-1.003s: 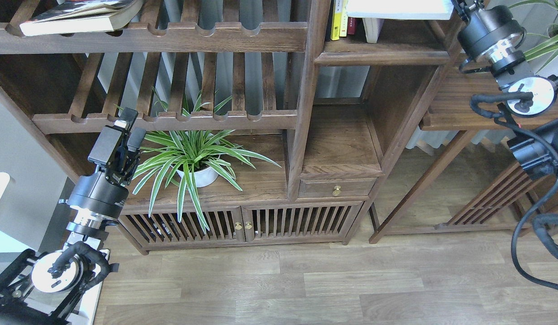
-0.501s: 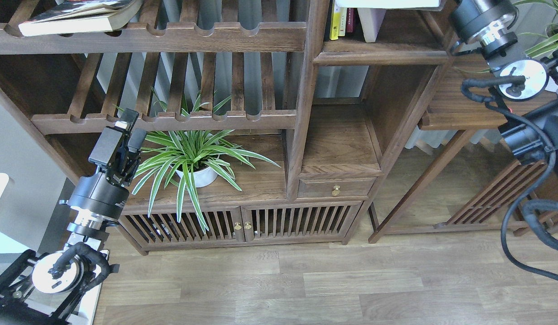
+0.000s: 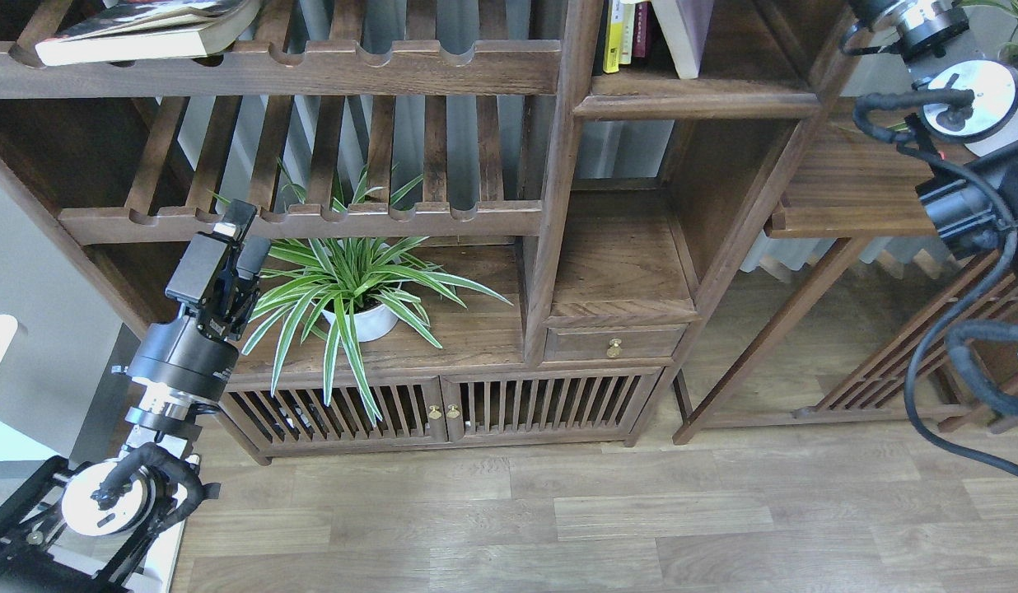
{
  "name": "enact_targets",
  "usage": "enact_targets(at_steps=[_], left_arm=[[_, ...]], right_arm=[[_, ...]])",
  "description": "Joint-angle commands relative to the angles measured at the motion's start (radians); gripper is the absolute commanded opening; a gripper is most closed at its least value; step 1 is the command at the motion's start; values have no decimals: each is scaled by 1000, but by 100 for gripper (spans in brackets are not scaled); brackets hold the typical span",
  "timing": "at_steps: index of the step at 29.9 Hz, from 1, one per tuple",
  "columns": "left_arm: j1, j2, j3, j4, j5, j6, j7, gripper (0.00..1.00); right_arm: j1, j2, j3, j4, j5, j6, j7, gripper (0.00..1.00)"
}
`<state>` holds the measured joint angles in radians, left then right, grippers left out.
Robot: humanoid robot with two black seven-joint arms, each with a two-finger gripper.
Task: Organize books on shelf
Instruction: 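Place the white book on the top shelf and open the right gripper, then lower the right gripper and raise the left gripper to the top shelf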
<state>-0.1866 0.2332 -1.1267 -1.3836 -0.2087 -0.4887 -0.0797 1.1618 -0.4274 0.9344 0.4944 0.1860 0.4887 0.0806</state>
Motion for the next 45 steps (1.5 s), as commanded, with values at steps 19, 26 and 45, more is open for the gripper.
enact_targets(at_steps=[19, 26, 45], left_arm=[[-4, 1, -1, -5, -2, 0, 0, 84], [-13, -2, -1, -6, -2, 0, 0, 83], [-114, -6, -42, -5, -6, 0, -5, 83]], right_arm=[[102, 45, 0, 24, 3, 0, 1, 99], [15, 26, 0, 179, 6, 0, -2, 99], [-379, -155, 100, 680, 18, 0, -12, 99]])
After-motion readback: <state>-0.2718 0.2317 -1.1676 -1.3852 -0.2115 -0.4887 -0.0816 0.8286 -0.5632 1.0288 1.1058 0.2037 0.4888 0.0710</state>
